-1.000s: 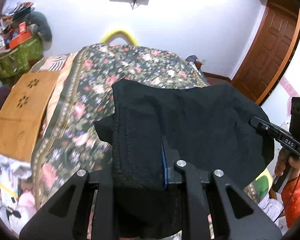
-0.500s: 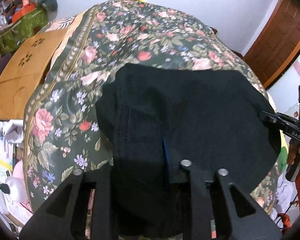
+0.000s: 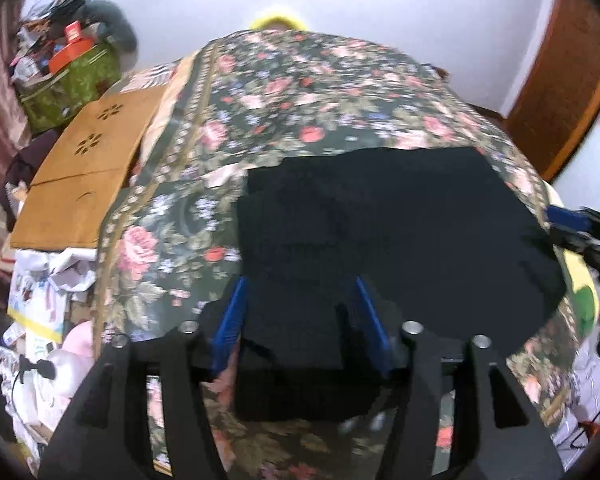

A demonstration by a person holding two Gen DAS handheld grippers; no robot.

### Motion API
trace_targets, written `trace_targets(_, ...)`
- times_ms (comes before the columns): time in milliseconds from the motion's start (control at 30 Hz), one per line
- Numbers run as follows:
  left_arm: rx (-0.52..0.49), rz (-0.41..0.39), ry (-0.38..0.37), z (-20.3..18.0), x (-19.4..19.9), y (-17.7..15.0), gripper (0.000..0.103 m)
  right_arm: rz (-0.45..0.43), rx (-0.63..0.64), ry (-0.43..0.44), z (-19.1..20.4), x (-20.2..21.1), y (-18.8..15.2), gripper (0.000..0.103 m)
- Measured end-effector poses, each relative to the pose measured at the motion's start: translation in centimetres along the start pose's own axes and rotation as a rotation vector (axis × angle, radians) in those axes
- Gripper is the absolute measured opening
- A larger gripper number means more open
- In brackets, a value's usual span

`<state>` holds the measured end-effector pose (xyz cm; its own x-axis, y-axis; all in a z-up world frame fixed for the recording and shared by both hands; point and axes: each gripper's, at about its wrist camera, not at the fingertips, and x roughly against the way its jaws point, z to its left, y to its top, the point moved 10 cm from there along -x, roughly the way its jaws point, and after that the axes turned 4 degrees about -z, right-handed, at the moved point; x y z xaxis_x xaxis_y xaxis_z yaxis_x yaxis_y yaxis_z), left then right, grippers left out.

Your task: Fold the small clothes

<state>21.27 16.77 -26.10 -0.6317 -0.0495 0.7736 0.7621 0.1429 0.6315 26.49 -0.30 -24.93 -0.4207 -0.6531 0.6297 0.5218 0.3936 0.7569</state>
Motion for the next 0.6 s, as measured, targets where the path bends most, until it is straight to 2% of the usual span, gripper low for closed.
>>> trace_targets(67,-0.026,0.006,-0.017,-1.1,-0.3,-0.8,0.069,0.050,0.006,0.041,1.4,-1.7,-1.0,0.041)
trace_targets(200,-0.053,0.059,0.054,0.2,-1.9,-3.4,0.070,0.108,0.008,0.055,2.2,-3.4,-3.3,0.041)
trace_targets(300,0.009,0.056,0.048,2.6,-1.5,-4.4,0.076,0.097,0.005,0.049,1.3,-2.7,-4.0,0.041)
trace_targets(367,0.045,0.047,0.073,4.7,-0.8,-4.9,0.077,0.101,-0.020,0.035,0.2,-2.0,-4.5,0.041)
trace_targets(400,0.051,0.046,0.082,5.3,-0.5,-5.1,0.077,0.099,-0.035,0.027,-0.5,-1.5,-4.7,0.041)
trace_targets(500,0.021,0.064,0.194,7.4,0.0,-5.7,0.076,0.106,-0.067,-0.006,-2.3,-0.3,-5.4,0.041)
trace_targets(600,0.046,0.059,0.186,8.1,0.5,-5.2,0.076,0.087,-0.094,-0.016,-3.2,1.1,-5.0,0.041)
